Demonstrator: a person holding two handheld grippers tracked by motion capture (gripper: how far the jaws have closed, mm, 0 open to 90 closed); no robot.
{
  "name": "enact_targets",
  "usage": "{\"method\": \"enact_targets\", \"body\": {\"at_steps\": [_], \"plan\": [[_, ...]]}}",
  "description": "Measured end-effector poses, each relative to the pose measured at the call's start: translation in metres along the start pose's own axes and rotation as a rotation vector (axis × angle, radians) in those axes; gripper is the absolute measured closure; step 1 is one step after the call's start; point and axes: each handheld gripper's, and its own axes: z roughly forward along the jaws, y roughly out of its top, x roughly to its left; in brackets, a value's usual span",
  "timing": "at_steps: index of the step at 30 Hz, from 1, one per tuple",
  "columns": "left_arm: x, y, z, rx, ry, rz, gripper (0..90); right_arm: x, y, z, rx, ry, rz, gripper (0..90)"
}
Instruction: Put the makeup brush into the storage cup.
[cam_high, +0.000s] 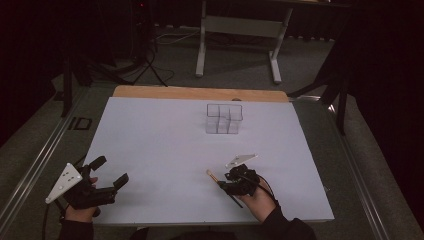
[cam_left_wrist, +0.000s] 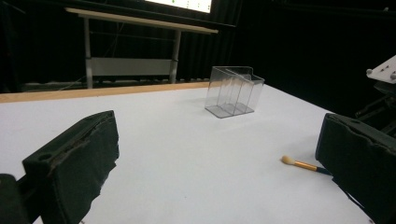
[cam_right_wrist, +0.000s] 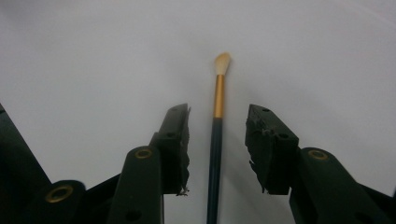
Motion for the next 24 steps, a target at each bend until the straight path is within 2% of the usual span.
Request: {"method": "enact_targets", "body": {"at_steps": [10, 20, 24], "plan": [[0.0, 0.0, 0.0, -0.001, -0.001, 0.004, 0.0, -0.001, 0.003, 0.015, 0.135, 0.007, 0.002, 69.3], [-0.001, 0.0, 0.001, 0.013, -0.007, 0.005, 0.0, 0.001, 0.007, 0.027, 0.188, -0.01, -0.005, 75.5], [0.0, 0.0, 0.001, 0.016, -0.006, -0.001, 0.0, 0.005, 0.008, 0.031, 0.21, -0.042, -0.019, 78.1]]}}
